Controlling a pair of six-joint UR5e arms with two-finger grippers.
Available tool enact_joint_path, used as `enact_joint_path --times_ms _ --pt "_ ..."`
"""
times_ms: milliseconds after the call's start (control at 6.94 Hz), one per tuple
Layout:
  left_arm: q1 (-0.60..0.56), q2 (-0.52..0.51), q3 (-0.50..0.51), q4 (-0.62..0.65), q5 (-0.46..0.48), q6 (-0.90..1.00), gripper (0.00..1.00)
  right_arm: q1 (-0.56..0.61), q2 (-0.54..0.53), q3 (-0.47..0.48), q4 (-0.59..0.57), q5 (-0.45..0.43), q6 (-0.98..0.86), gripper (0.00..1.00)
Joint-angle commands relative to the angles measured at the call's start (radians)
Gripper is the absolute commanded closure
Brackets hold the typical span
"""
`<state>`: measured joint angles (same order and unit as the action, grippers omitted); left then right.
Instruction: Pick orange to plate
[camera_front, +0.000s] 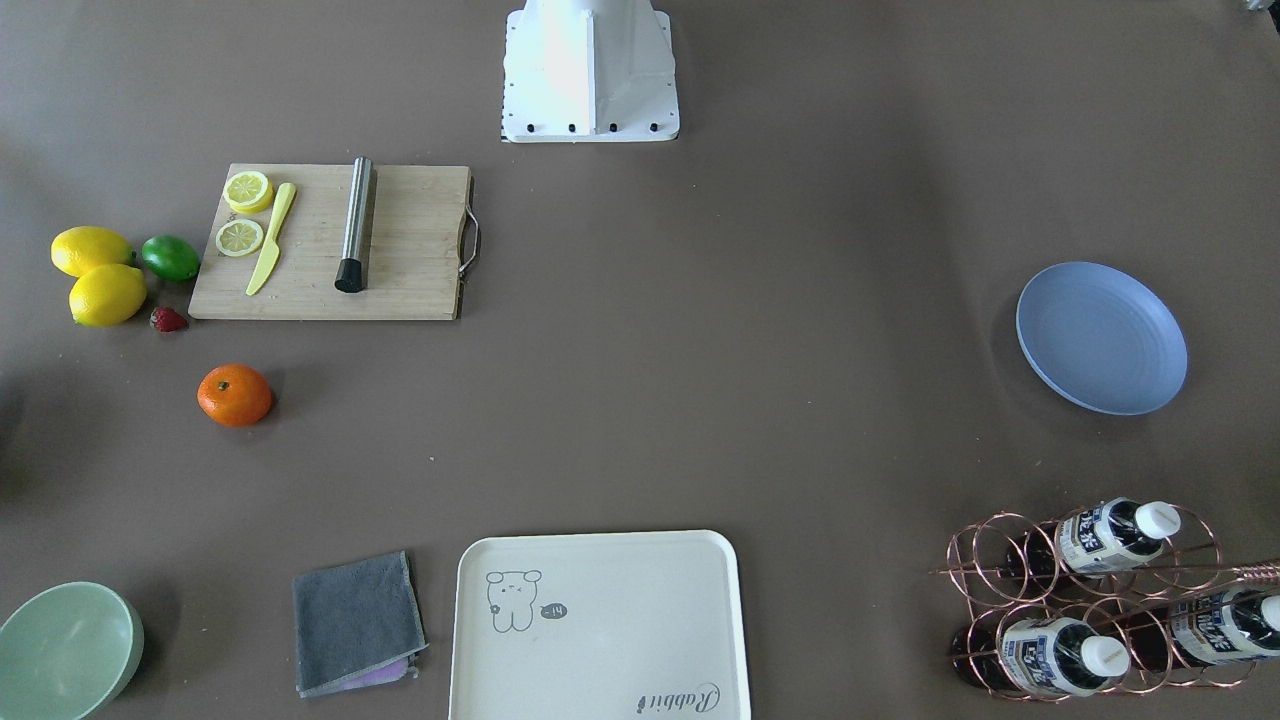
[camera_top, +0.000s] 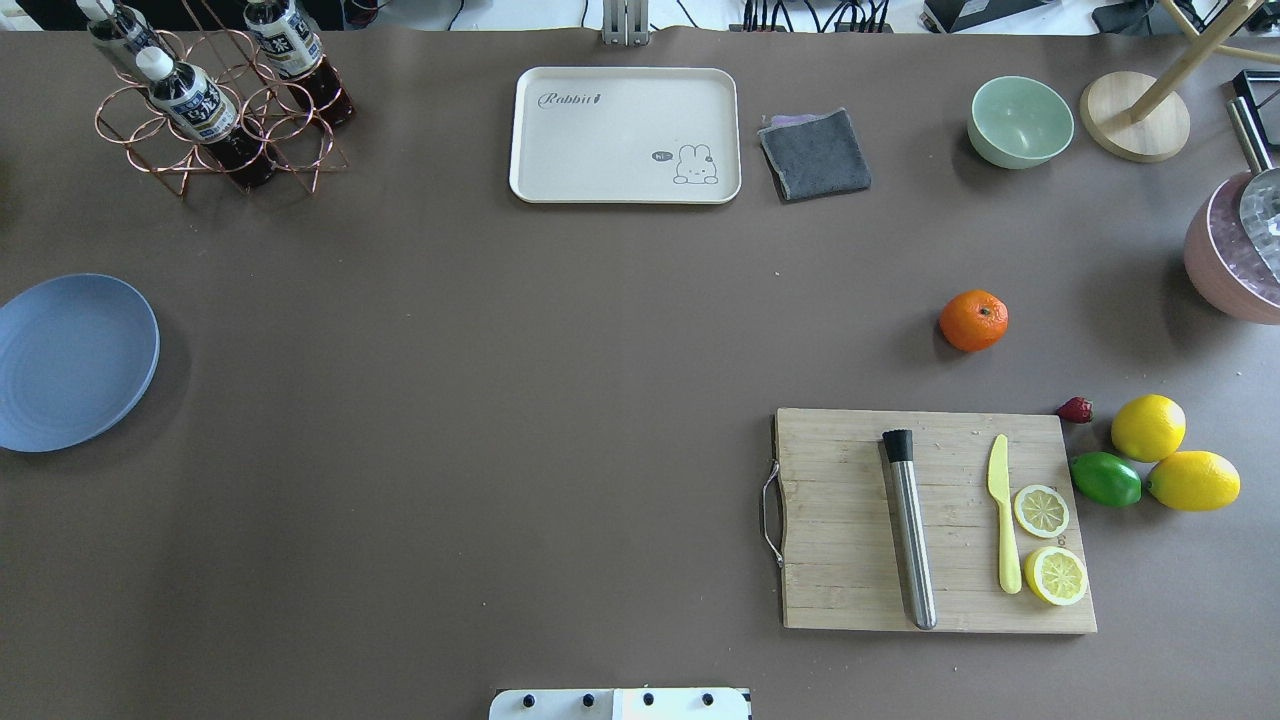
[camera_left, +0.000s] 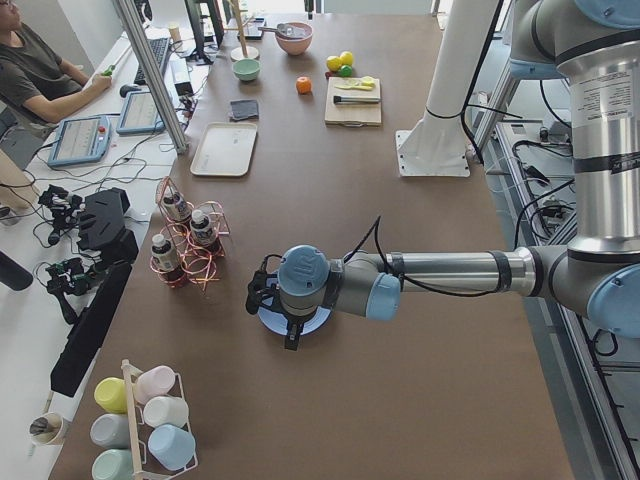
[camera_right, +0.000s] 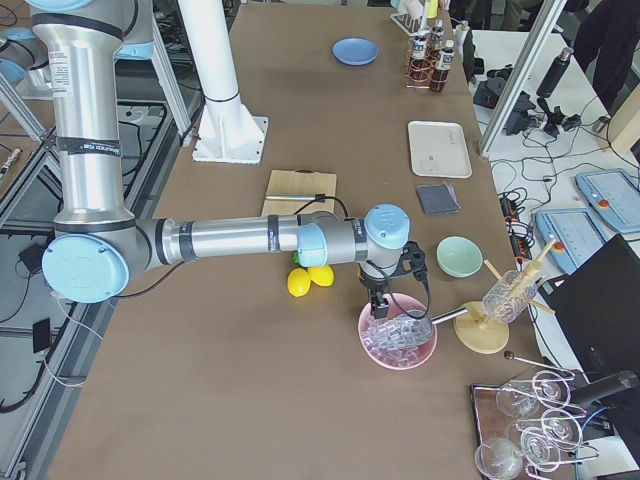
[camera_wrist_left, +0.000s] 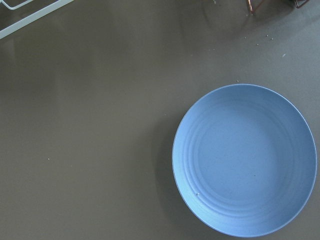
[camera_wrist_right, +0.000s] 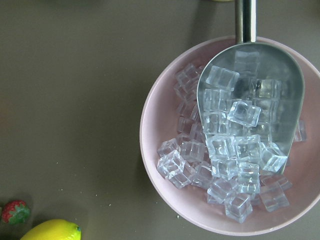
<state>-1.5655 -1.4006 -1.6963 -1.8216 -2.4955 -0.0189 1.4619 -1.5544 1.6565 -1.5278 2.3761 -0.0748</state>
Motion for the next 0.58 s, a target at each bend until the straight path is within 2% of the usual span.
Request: enact_joint_path --times_ms 0,432 --pt "0.001 0.008 0.001 -0.004 -0.003 -0.001 0.02 0.0 -0.006 0.0 0.0 0.005 0.0 0.0" --pt "-0.002 0.009 0.001 -0.001 -0.002 -0.004 0.02 0.0 -0.007 0.0 0.002 0.002 -0.002 0.0"
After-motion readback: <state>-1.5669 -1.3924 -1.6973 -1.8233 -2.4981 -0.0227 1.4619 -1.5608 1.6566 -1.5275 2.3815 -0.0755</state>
